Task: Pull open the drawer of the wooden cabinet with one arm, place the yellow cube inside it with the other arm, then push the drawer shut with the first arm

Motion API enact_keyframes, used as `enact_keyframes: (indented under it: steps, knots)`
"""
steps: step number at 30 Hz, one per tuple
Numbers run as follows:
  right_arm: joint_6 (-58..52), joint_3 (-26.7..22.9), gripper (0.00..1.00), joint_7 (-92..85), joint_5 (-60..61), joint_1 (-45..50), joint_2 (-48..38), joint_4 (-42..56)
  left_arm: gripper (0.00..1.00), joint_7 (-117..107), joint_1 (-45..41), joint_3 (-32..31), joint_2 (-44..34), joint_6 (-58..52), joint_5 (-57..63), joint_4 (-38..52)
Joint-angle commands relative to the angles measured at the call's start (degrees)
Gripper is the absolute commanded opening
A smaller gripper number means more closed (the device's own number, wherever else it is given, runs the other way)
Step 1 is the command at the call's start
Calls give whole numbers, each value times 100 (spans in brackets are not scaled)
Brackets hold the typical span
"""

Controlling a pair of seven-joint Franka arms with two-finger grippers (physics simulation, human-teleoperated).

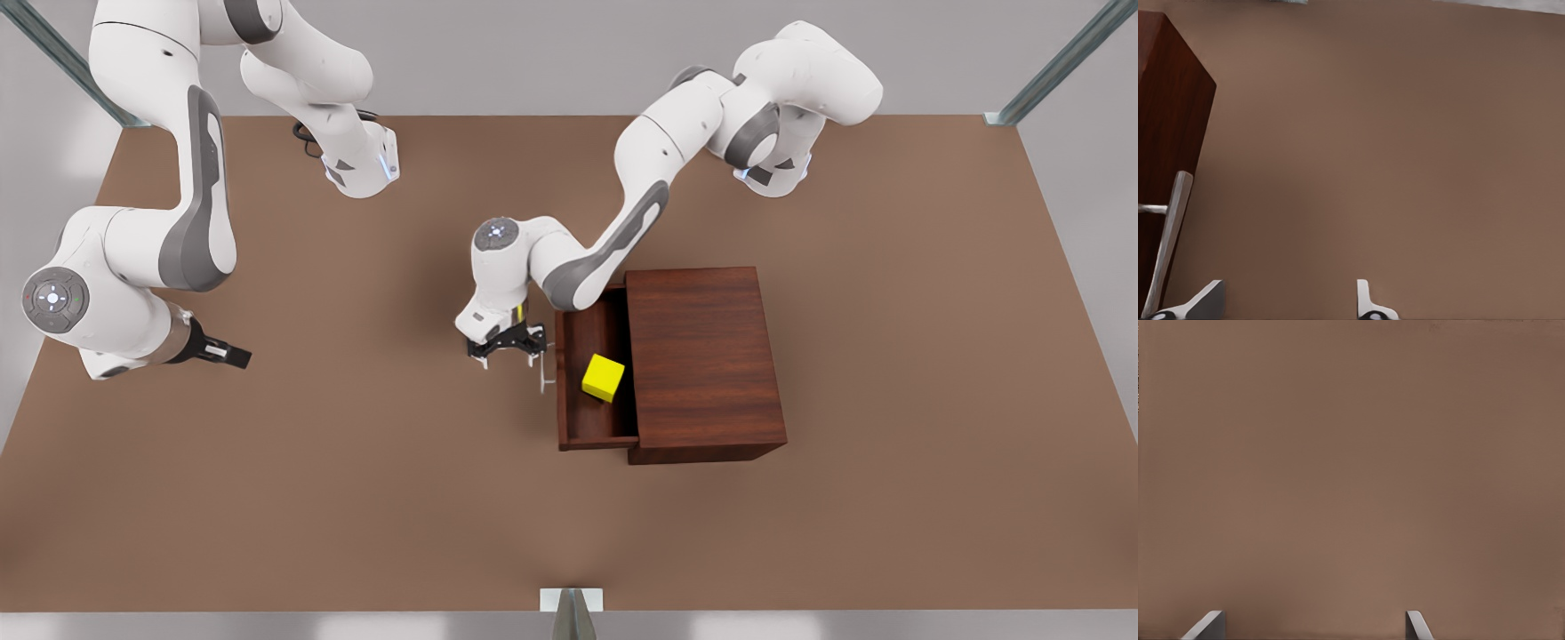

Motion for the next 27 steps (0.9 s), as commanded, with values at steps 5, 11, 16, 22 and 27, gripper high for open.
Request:
enact_keyframes:
  steps: [5,11,16,22,27]
  knots:
    - [-7,-5,100,-1291,4,2,-6,11,100,670,231,3,-106,-549,-18,10]
    - [-7,4,100,-1291,-5,2,-6,47,100,1258,424,29,-115,-821,0,2]
    - [-7,4,100,-1291,-5,2,-6,55,100,1882,652,12,-203,-1322,-44,-7]
    - [-7,-5,100,-1291,-5,2,-6,55,100,2471,1013,-32,-247,-1551,-220,-7]
    - [-7,-5,100,-1300,-5,-7,-6,55,100,3166,1276,-32,-475,-2051,-370,2]
